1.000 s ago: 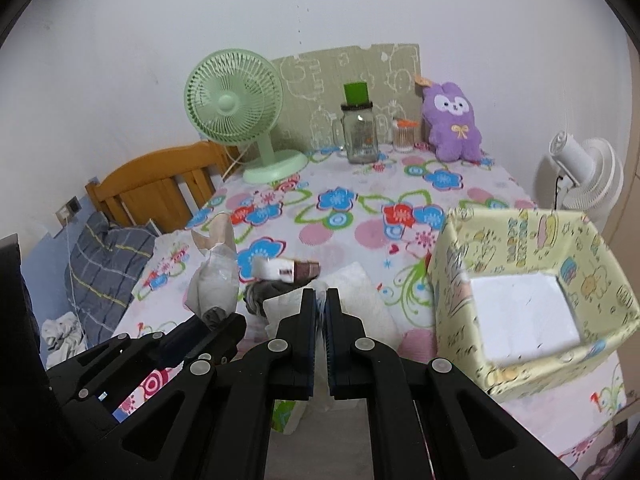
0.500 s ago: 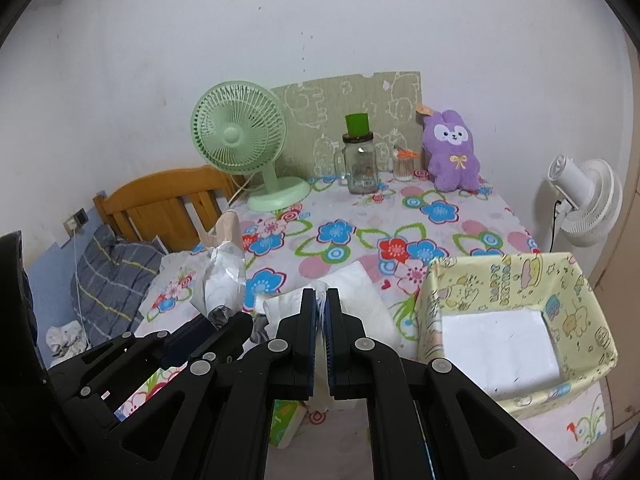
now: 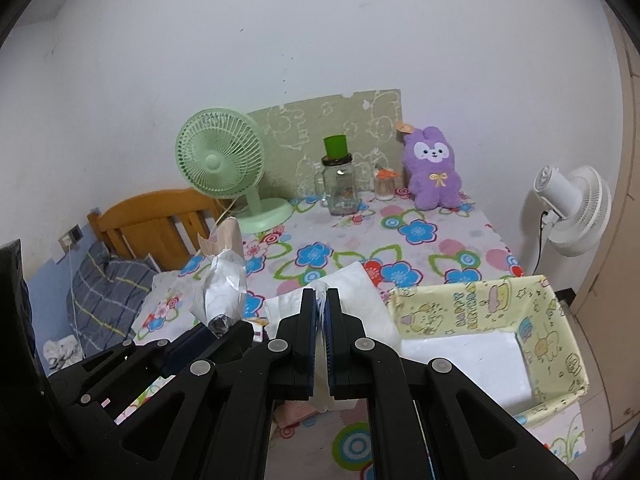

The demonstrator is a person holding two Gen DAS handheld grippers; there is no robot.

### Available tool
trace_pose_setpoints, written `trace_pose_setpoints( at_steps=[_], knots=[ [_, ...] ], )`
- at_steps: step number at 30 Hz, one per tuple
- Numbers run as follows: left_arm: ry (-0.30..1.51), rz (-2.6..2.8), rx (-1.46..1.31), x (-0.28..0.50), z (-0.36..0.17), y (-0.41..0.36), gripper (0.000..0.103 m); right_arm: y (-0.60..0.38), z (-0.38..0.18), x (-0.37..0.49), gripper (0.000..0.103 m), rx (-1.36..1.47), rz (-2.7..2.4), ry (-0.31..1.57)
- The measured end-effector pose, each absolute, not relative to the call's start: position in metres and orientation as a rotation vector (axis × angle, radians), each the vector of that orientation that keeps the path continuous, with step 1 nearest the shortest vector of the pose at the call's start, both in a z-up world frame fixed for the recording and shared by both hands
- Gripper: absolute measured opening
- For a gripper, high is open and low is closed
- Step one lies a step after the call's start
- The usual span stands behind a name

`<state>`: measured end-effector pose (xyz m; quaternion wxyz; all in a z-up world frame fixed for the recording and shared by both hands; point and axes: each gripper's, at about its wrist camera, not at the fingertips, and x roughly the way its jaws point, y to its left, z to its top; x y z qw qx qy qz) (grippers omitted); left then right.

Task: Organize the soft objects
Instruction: 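Carry both held white items over the open gift-wrapped box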

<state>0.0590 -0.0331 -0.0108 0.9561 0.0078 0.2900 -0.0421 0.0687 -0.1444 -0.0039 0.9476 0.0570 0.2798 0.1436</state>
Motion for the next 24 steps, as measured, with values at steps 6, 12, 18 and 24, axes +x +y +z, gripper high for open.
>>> trace_pose_setpoints(
  at_steps=[6,12,18,24],
  knots=[
    [0.587,-0.124,0.026,0.065,-0.008,-0.054,0.012,-0.164,0.001,0.071,0.007,0.129,0.260,0.558],
    [0.591,-0.163,0.036,0.071,-0.007,-0.075,0.012,-0.189,0.003,0.076,0.007,0.141,0.221,0.548],
    [0.606,-0.198,0.049,0.078,-0.011,-0.094,0.012,-0.211,0.001,0.081,0.007,0.153,0.186,0.549],
    [0.628,-0.237,0.060,0.084,-0.018,-0.114,0.012,-0.231,-0.006,0.086,0.007,0.170,0.151,0.563]
  ],
)
